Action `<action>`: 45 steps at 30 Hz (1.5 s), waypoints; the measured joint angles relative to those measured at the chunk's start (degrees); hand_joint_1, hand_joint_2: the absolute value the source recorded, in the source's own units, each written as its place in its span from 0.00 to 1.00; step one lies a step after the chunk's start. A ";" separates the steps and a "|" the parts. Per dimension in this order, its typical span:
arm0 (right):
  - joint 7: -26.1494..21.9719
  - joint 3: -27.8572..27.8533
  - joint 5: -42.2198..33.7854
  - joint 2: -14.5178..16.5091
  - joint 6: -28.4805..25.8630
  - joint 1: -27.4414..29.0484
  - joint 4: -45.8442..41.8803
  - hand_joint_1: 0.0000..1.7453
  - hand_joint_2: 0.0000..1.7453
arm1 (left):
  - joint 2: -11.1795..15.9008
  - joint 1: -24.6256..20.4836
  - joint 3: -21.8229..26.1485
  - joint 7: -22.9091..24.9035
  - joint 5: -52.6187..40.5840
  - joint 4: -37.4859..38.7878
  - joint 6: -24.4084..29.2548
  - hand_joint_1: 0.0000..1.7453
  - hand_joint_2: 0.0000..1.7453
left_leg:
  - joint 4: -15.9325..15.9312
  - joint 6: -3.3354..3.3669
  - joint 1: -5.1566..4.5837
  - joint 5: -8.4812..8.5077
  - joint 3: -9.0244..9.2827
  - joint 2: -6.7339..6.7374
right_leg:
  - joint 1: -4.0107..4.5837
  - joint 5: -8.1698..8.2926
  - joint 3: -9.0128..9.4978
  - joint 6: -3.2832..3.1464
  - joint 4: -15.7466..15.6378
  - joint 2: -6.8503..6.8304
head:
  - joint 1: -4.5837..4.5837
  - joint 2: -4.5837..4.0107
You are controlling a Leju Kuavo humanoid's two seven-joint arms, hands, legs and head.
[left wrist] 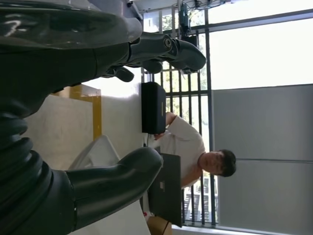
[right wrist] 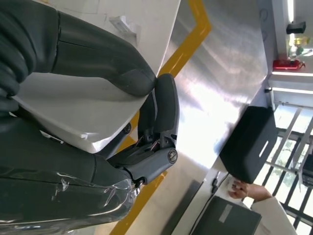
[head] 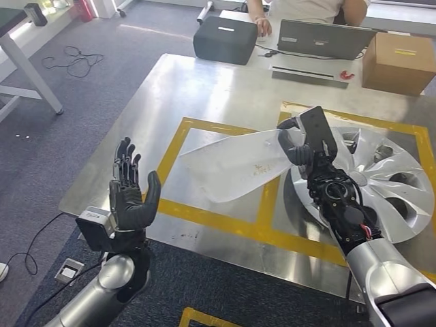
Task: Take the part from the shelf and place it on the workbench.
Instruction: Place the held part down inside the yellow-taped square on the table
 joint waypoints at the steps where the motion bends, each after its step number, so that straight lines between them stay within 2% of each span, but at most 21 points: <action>1: 0.09 0.16 -0.01 0.38 0.26 -0.13 0.28 1.00 1.00 | 0.00 0.00 -0.09 0.00 0.19 0.01 0.00 0.00 1.00 | 0.00 0.00 0.00 0.00 0.00 -0.01 | 0.00 -0.01 0.00 -0.01 0.00 -0.01 | 0.00 0.00; 8: 1.23 1.96 0.20 3.48 3.20 -0.29 1.76 1.00 1.00 | 0.01 -0.39 -1.07 0.02 1.71 0.28 0.00 0.00 1.00 | 0.00 -0.06 0.02 -0.04 0.02 0.02 | 0.00 -0.04 -0.01 -0.05 0.00 0.03 | -0.01 0.00; 14: 1.29 3.67 1.74 5.62 0.19 -0.51 2.44 1.00 1.00 | 0.05 -0.58 -1.38 -0.58 4.05 0.33 0.00 0.00 1.00 | -0.01 -0.06 0.03 -0.04 0.03 0.02 | 0.00 -0.05 -0.01 -0.06 0.00 0.03 | 0.00 0.00; 18: 1.31 4.27 1.80 5.93 -0.85 -0.93 2.72 0.00 0.00 | 0.25 -0.68 -1.57 -1.58 5.17 0.40 0.00 0.00 1.00 | -0.01 -0.06 0.03 -0.04 0.03 0.02 | 0.00 -0.05 0.00 -0.07 0.00 0.02 | 0.00 0.00; 45: 1.44 4.85 1.10 5.94 -0.96 -1.02 2.94 0.00 0.00 | 0.73 -0.75 -1.82 -2.62 6.23 0.48 0.00 0.00 1.00 | 0.00 -0.12 0.04 -0.09 0.04 0.02 | 0.00 -0.08 0.00 -0.09 0.00 0.03 | 0.01 0.00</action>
